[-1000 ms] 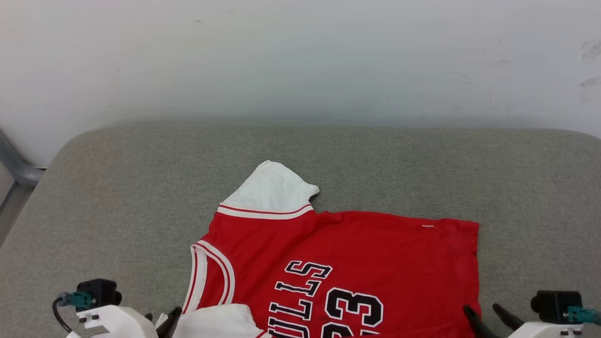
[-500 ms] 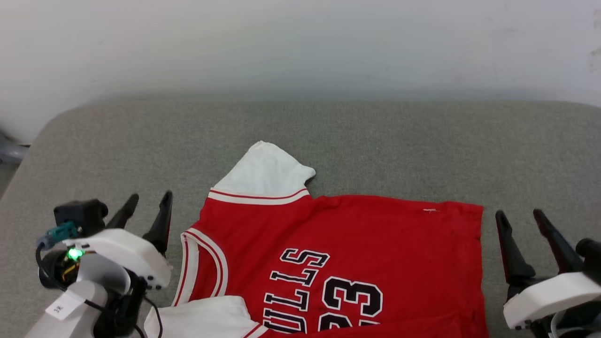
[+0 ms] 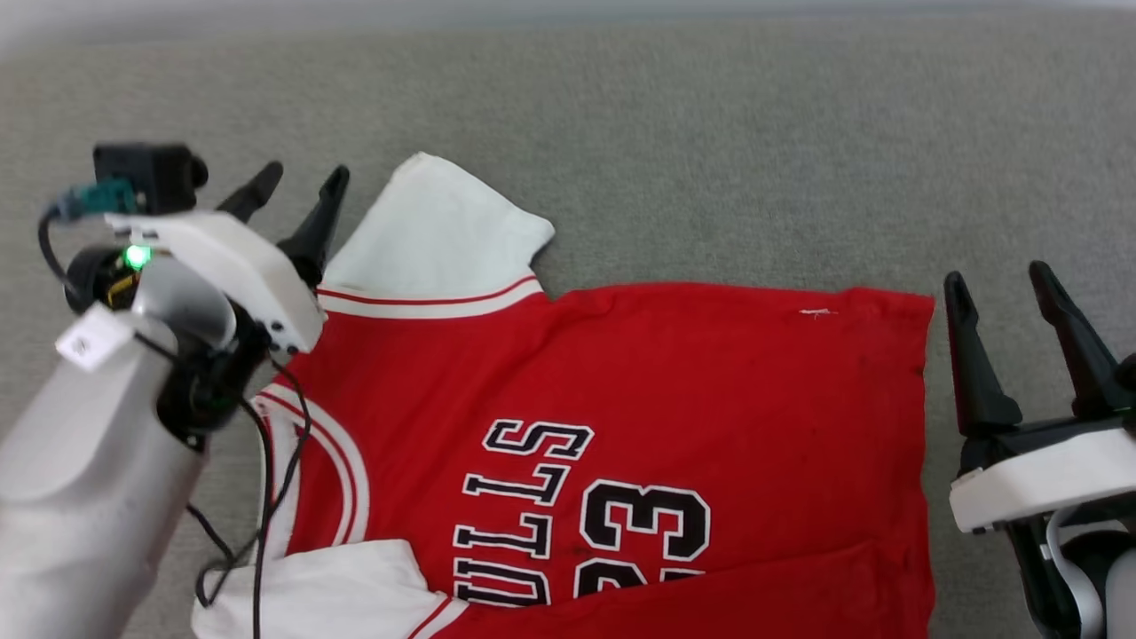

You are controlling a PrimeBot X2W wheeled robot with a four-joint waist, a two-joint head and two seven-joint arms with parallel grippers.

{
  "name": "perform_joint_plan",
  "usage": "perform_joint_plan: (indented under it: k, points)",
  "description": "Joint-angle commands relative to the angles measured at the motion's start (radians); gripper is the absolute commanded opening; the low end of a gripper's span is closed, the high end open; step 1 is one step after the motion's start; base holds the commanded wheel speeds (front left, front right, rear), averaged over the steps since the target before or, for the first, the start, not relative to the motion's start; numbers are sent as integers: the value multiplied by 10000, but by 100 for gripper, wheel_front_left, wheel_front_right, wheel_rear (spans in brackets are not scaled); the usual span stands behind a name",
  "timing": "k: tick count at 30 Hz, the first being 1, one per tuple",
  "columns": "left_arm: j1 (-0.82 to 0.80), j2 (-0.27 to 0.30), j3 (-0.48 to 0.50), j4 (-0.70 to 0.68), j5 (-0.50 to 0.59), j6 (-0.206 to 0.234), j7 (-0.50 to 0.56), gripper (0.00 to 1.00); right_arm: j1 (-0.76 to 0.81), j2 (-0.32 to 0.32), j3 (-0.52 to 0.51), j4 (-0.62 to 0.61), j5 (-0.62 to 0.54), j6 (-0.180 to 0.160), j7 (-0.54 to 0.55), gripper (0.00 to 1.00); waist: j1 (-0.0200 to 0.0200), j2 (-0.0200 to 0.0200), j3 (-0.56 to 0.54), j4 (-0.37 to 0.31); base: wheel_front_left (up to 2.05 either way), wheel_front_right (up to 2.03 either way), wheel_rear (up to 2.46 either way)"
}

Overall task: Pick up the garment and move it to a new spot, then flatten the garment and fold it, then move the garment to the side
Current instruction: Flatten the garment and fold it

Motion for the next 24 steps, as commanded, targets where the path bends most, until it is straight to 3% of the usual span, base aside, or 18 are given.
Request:
perform_joint_plan:
  k: [1, 5, 9, 16, 22, 23, 24]
  points:
    - [-383, 38, -35, 131, -110, -213, 238, 100, -225, 86, 36, -31, -9, -9, -42, 100, -3, 0, 584, -423, 0, 0, 0]
    - [-1450, 151, -293, 930, -496, -846, 1597, 100, -448, 168, 157, 190, 75, -9, -106, 100, -3, 0, 970, -782, 0, 0, 0]
    - [-2279, 349, -537, 1635, -994, -1097, 3276, 100, -574, 250, 253, 459, 227, -9, -239, 100, -3, 0, 1219, -1135, 0, 0, 0]
    - [-3117, 810, -851, 2527, -1471, -1162, 5641, 100, -664, 311, 392, 921, 524, -9, -531, 100, -3, 0, 1651, -1689, 0, 0, 0]
    - [-2894, 789, -1198, 3275, -1952, -1010, 7398, 100, -721, 311, 399, 1456, 971, -9, -771, 100, -3, 0, 1876, -1978, 0, 0, 0]
    - [-2855, 761, -1232, 3352, -2005, -981, 7624, 84, -734, 314, 411, 1538, 1010, -9, -777, 100, -3, 0, 1899, -2013, 0, 0, 0]
    - [-2818, 719, -1304, 3371, -1988, -935, 7717, 39, -771, 314, 417, 1595, 1078, -9, -812, 100, -3, 0, 1912, -2040, 0, 0, 0]
